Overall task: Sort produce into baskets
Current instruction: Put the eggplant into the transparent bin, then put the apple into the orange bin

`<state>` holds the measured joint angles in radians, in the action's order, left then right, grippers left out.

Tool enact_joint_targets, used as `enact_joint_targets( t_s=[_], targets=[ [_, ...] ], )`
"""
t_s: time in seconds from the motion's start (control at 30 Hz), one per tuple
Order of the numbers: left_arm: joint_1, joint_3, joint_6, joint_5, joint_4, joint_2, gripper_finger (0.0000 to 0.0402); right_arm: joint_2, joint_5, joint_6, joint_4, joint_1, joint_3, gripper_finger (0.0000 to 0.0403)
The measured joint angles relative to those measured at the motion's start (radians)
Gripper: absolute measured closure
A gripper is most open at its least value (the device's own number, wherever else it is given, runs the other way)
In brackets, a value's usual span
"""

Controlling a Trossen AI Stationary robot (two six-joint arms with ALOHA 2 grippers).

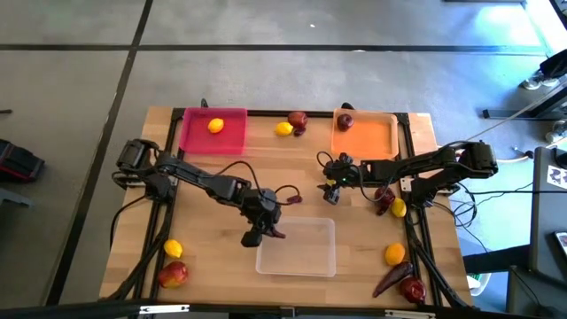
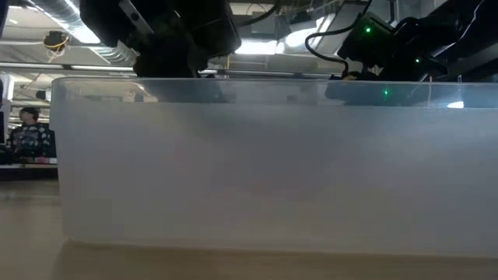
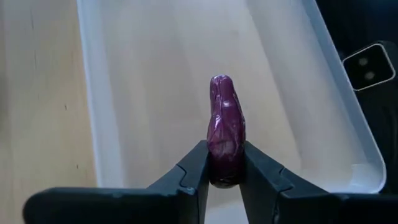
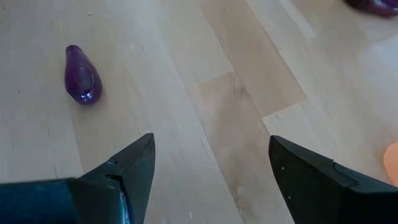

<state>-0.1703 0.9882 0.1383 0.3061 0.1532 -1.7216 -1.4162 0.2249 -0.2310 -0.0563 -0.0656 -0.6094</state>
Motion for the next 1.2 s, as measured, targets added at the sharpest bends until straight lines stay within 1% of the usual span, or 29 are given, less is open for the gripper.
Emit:
enact_joint_targets(
  t_s=[0.1,0.23,0.33,0.47,0.6,0.73,0.9,1.1,1.2],
  targets=[
    [0.006,0.0,0.017,0.0,-0.01,-0.003,0.0317,0.0,0.0,0.0,0.0,0.0,0.0,0.0125],
    [0.014,0.0,0.051,0.0,-0.006,-0.003,0.0275,0.0,0.0,0.0,0.001,0.0,0.0,0.0125],
    [0.014,0.0,0.045,0.0,-0.007,-0.003,0.0244,0.0,0.0,0.0,0.001,0.0,0.0,0.0125],
    [0.021,0.0,0.044,0.002,-0.002,0.006,0.022,0.0,0.0,0.0,0.001,0.0,0.0,0.0125],
    [0.043,0.025,0.045,0.0,0.048,0.042,0.0213,0.0,0.0,0.0,0.002,0.0,0.0,0.0125],
    [0.074,0.027,0.04,-0.016,0.048,0.092,0.0217,0.0,0.0,0.0,0.003,0.0,0.0,0.0125],
    [0.122,0.027,0.017,-0.095,0.053,0.144,0.0221,0.0,0.0,0.0,0.003,0.0,0.0,0.0125],
    [0.17,0.028,-0.01,-0.286,0.053,0.164,0.0221,0.0,-0.005,0.003,0.002,0.0,0.0,0.0125],
    [0.18,0.017,-0.011,-0.307,0.037,0.164,0.0221,0.033,-0.025,0.002,-0.047,0.0,-0.004,0.0125]
  ],
)
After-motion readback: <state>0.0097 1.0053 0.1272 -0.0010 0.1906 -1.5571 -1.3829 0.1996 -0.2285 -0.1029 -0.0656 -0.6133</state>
